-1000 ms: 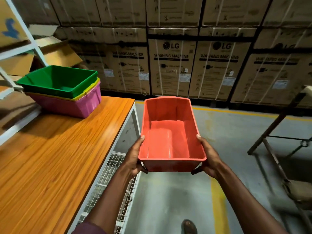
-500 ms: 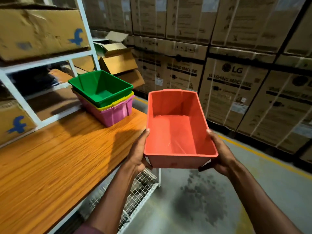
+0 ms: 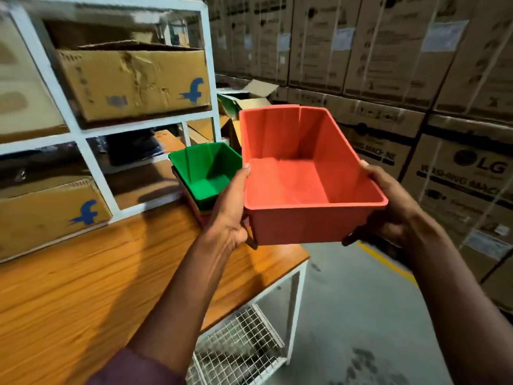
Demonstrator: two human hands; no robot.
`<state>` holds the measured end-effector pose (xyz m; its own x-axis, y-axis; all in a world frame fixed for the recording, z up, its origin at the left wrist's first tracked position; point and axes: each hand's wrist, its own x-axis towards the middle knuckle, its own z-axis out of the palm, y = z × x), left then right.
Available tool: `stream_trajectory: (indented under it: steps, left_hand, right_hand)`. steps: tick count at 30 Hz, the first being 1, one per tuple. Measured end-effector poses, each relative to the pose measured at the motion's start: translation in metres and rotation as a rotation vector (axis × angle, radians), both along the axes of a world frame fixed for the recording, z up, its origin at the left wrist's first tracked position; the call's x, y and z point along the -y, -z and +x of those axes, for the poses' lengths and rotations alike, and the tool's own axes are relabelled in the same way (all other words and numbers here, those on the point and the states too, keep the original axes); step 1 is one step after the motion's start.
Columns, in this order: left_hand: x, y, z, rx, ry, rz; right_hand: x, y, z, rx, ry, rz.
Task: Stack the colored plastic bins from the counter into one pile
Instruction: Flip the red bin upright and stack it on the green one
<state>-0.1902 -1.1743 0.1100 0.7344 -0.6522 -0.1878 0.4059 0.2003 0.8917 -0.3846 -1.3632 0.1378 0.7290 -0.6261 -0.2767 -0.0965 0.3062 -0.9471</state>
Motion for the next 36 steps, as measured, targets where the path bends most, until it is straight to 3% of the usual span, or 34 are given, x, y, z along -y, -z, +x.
stream_trajectory:
  steps: [8, 13, 21, 36]
  left_hand:
    - [0.002, -0.064, 0.059, 0.003, -0.152, 0.093]
    - [-0.002, -0.086, 0.076, -0.035, -0.319, 0.247]
    - [0.007, -0.081, 0.111, -0.139, -0.523, 0.249]
    - [0.028, -0.059, 0.164, -0.034, -0.540, 0.157]
  right_hand:
    - [0.043, -0.037, 0.107, 0.014, -0.191, -0.042]
    - [0.065, -0.044, 0.175, -0.002, -0.374, -0.064]
    - [0.082, -0.048, 0.249, -0.050, -0.526, -0.101]
    - [0.097, -0.020, 0.312, -0.083, -0.566, -0.117]
